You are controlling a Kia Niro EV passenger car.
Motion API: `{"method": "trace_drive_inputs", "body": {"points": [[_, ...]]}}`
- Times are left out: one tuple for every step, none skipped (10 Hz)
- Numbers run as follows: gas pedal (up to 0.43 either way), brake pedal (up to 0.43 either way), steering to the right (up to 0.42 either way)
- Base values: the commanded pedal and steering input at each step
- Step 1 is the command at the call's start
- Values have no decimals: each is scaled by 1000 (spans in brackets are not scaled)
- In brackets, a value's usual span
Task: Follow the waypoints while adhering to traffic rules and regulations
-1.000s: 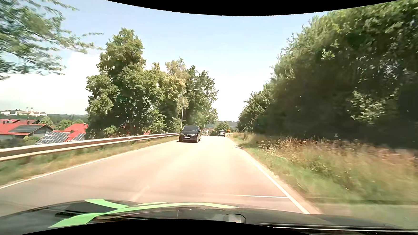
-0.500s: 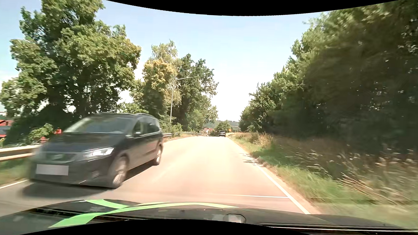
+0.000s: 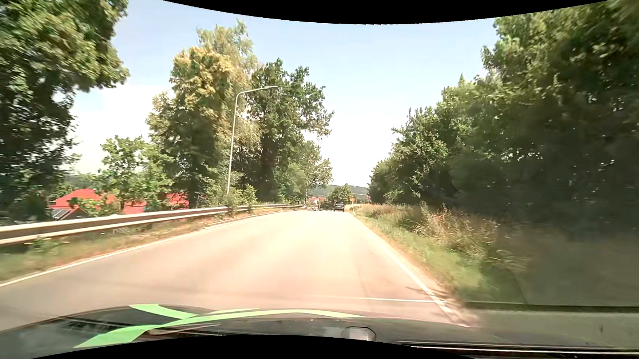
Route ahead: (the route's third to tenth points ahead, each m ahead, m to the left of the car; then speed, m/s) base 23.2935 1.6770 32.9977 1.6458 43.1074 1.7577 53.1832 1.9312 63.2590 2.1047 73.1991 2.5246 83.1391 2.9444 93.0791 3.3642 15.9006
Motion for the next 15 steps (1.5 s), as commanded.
{"method": "trace_drive_inputs", "body": {"points": [[79, 0, 1], [59, 0, 1], [39, 0, 0], [39, 0, 0], [39, 0, 1], [20, 0, 1], [0, 0, 0], [0, 0, 0], [0, 0, 0], [0, 0, 1], [0, 0, 3], [0, 0, 3], [0, 0, 2], [0, 0, 0], [0, 0, -4]]}}
